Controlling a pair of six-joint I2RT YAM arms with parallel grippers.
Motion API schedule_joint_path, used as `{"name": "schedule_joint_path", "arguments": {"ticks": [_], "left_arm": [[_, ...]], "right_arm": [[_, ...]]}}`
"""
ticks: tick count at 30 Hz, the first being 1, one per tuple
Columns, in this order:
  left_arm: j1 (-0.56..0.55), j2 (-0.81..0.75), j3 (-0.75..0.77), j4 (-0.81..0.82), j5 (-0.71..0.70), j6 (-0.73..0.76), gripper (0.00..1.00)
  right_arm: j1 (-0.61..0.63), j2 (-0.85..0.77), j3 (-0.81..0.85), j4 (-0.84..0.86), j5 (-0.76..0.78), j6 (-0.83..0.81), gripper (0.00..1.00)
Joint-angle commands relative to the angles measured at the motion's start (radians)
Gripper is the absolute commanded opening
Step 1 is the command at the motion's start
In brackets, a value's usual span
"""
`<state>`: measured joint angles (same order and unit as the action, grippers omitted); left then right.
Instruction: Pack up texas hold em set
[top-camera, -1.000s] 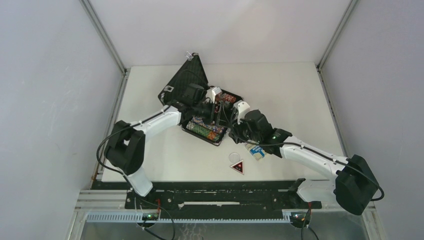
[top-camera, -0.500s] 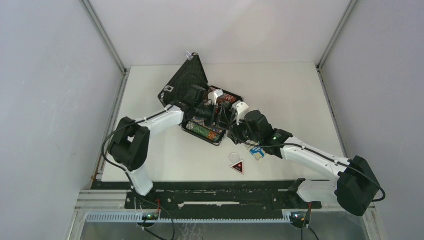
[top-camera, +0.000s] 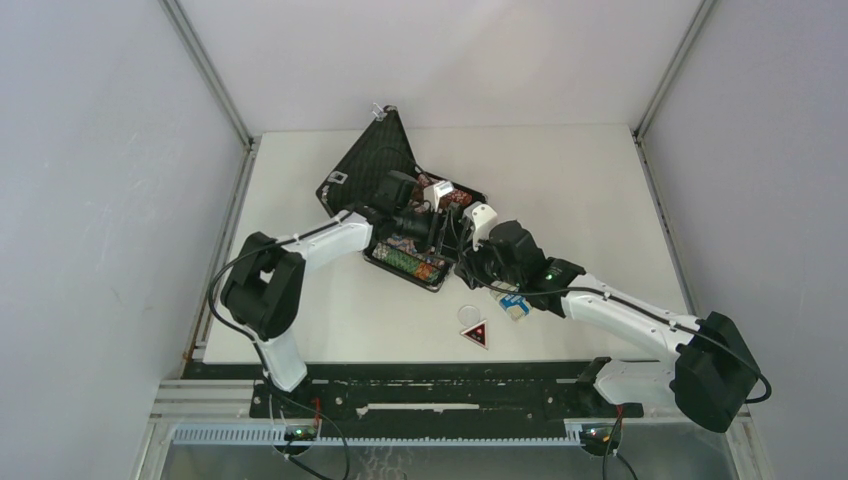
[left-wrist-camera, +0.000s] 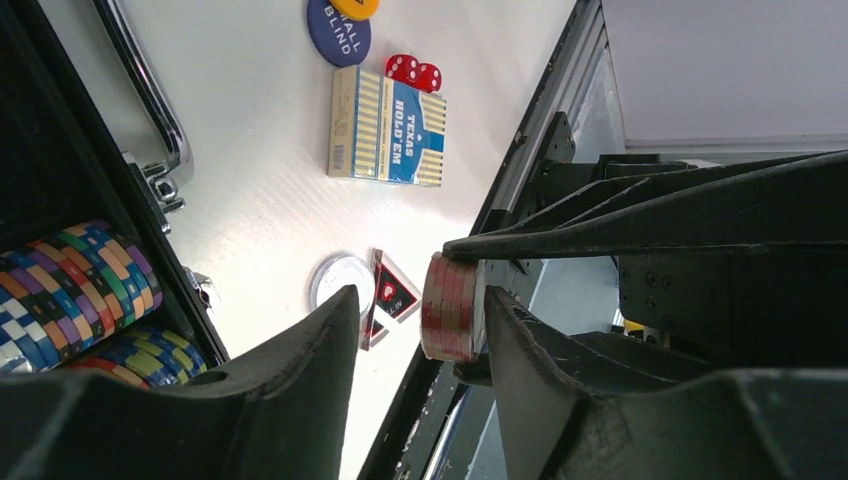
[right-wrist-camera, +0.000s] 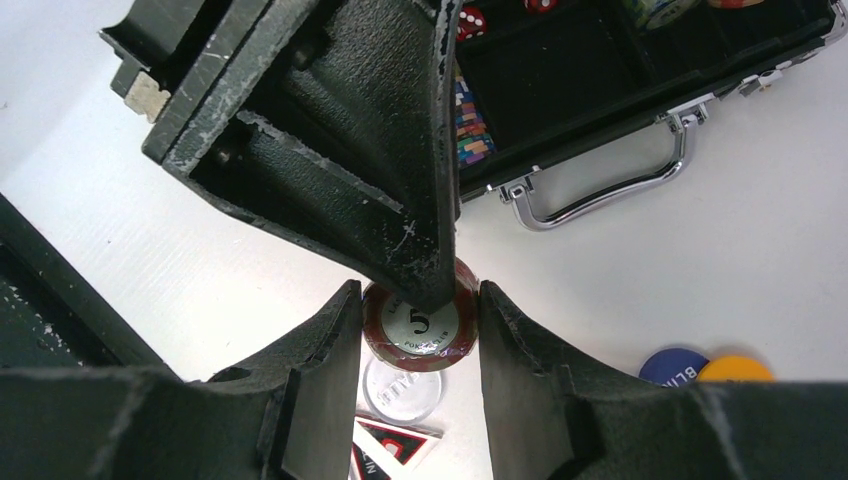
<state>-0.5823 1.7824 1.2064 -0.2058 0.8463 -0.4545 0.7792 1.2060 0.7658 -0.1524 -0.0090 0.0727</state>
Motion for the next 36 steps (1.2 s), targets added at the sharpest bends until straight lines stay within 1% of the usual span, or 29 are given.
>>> {"name": "schedule_joint_path", "arguments": {"ticks": [1, 11, 14, 21, 22, 28, 29, 30, 32, 35, 36], "left_arm": [[-0.007, -0.001, 0.031, 0.066, 0.062, -0.019, 0.51], [-0.011, 0.017, 0.023, 0.093, 0.095, -0.041, 0.36], [-0.012, 0.017, 0.018, 0.094, 0.097, -0.038, 0.33], [-0.014, 0.026, 0.012, 0.085, 0.095, -0.028, 0.02], [-0.014, 0.026, 0.013, 0.085, 0.097, -0.027, 0.01], [-0.013, 0.016, 0.018, 0.085, 0.085, -0.022, 0.00], [-0.013, 0.018, 0.022, 0.085, 0.083, -0.026, 0.00], [-0.013, 0.022, 0.027, 0.085, 0.080, -0.028, 0.00], [-0.014, 0.030, 0.038, 0.085, 0.075, -0.033, 0.00], [-0.014, 0.040, 0.052, 0.085, 0.063, -0.039, 0.00], [-0.013, 0.042, 0.055, 0.085, 0.059, -0.041, 0.00]], "right_arm": [[0.012, -0.020, 0.047, 0.056, 0.000, -0.011, 0.40], [0.014, -0.009, 0.048, 0.063, 0.007, -0.011, 0.40], [0.014, -0.010, 0.048, 0.065, 0.013, -0.011, 0.40], [0.014, 0.005, 0.051, 0.075, 0.018, -0.010, 0.40], [0.014, 0.007, 0.051, 0.074, 0.017, -0.010, 0.40], [0.013, 0.010, 0.051, 0.076, 0.030, -0.005, 0.41], [0.012, 0.013, 0.050, 0.076, 0.036, -0.003, 0.44], [0.012, 0.018, 0.051, 0.076, 0.046, 0.000, 0.50], [0.011, 0.026, 0.051, 0.077, 0.063, 0.005, 0.62], [0.001, 0.037, 0.051, 0.076, 0.080, 0.020, 0.86], [-0.008, 0.038, 0.051, 0.075, 0.071, 0.029, 0.90]]}}
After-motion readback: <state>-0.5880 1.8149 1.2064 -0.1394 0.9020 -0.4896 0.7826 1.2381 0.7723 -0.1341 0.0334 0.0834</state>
